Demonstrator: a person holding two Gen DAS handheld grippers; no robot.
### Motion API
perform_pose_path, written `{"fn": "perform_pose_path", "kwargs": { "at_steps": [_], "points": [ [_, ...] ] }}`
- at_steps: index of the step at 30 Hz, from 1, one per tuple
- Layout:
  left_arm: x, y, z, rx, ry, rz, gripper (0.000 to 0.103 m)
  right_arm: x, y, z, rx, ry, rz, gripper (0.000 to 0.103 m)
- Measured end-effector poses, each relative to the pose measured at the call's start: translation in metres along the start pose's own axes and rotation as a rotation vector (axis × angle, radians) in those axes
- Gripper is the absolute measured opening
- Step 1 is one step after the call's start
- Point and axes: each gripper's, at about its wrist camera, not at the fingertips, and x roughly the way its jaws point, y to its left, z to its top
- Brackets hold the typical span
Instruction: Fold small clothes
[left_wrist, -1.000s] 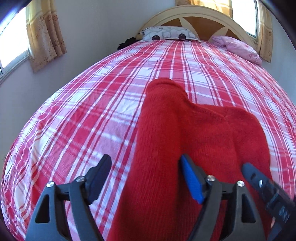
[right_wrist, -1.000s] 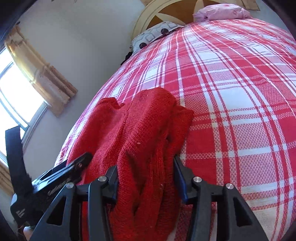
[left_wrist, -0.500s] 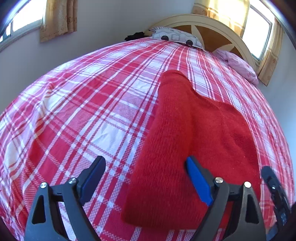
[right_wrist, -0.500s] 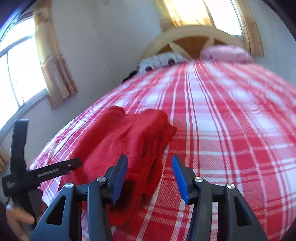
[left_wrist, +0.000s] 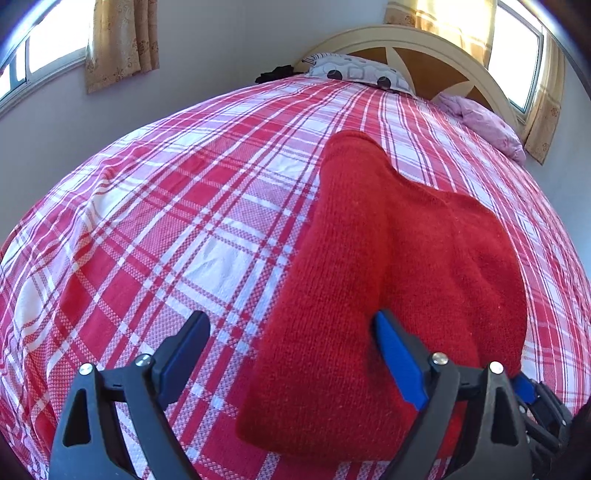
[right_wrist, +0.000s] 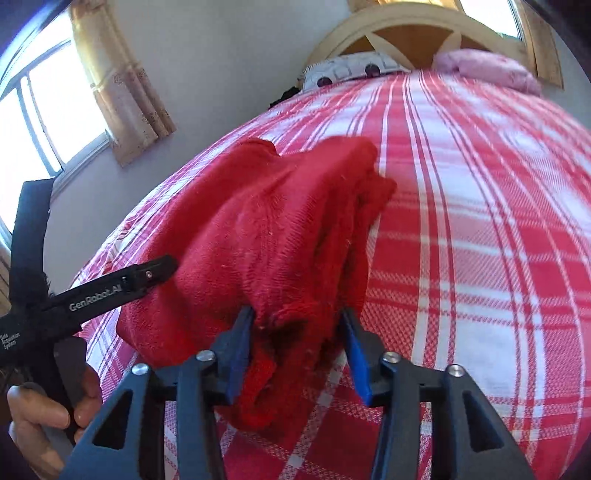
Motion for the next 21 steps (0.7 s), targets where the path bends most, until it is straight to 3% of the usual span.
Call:
{"fn": "perform_pose_path", "kwargs": {
  "at_steps": [9, 13, 16, 21],
  "points": [
    [-0.010, 0.001, -0.011, -0.008, 0.013, -0.009, 0.093, -0.002, 0.019, -0.011, -0.099, 0.003, -0.103, 0.050],
    [-0.017, 0.001, -0.018, 0.011, 0.027, -0.009, 0.093, -0.005, 0.009, -0.012, -0.039, 0.016, -0.098, 0.060],
    [-0.019, 0.004, -0.026, -0.003, 0.054, -0.019, 0.092, -0.014, 0.003, -0.018, 0.030, -0.004, -0.082, 0.060],
    [-0.025, 0.001, -0.037, 0.009, 0.059, -0.014, 0.093, -0.029, 0.009, -0.032, 0.032, -0.018, -0.111, 0.062]
  ]
}}
